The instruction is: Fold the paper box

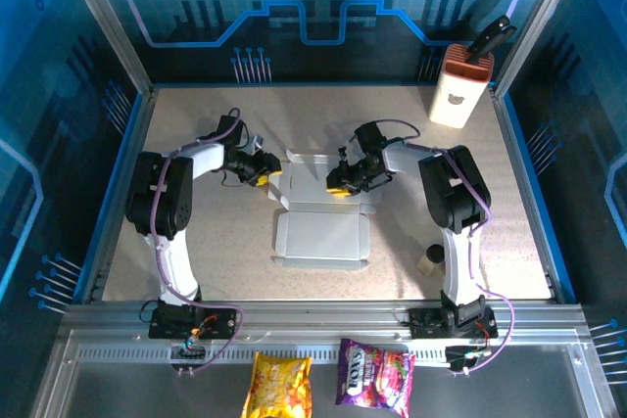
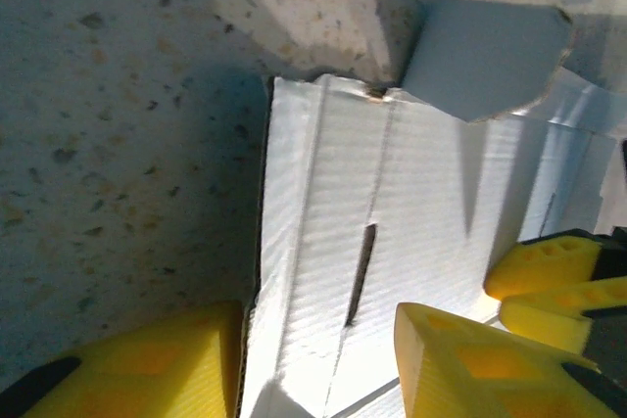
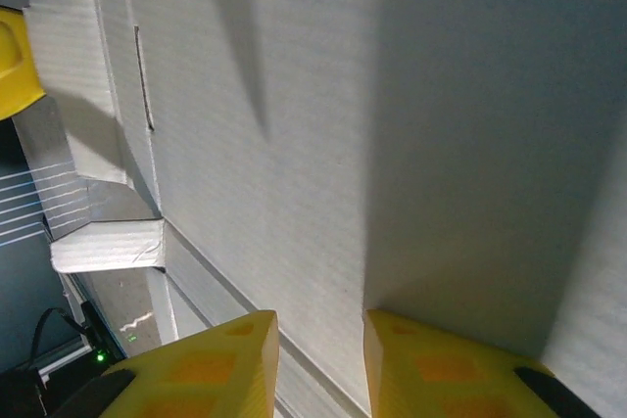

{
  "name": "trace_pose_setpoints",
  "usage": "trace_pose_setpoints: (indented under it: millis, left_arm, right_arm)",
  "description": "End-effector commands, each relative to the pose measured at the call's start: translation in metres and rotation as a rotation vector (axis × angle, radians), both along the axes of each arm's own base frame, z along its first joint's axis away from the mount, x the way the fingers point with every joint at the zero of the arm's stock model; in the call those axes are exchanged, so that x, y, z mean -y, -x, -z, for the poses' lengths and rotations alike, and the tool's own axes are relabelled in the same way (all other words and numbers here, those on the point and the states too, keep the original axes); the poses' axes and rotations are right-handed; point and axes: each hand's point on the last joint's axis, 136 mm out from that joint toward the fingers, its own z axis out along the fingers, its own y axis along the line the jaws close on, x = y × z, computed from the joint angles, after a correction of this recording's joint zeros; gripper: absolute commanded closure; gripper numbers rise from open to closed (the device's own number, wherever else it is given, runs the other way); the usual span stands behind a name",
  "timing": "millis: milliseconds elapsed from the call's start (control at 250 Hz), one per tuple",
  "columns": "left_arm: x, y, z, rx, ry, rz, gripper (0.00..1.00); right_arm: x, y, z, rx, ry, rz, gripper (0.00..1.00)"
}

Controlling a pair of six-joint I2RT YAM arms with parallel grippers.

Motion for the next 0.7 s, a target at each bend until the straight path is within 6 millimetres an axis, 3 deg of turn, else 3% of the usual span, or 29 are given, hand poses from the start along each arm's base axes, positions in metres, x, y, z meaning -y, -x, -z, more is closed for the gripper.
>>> trace_pose_setpoints:
  millis: [0,440,699]
  left_arm:
    - [0.01,0.004,-0.003,0.003,0.075,0.02,0.56]
    - [0.018,0.008,0.002,0.006,0.073,0.038,0.6]
    - [0.019,0.008,0.008,0.024,-0.003,0.042,0.69]
  right_arm:
    - [-0.005,0.009,0.009,-0.033,-0.01,-0.016,0.69]
    - [-0.009,0.011,0.012,-0.036,-0.01,-0.023,0.69]
    - [-0.01,0.013,0.011,-0.034,-0.005,-0.028,0.69]
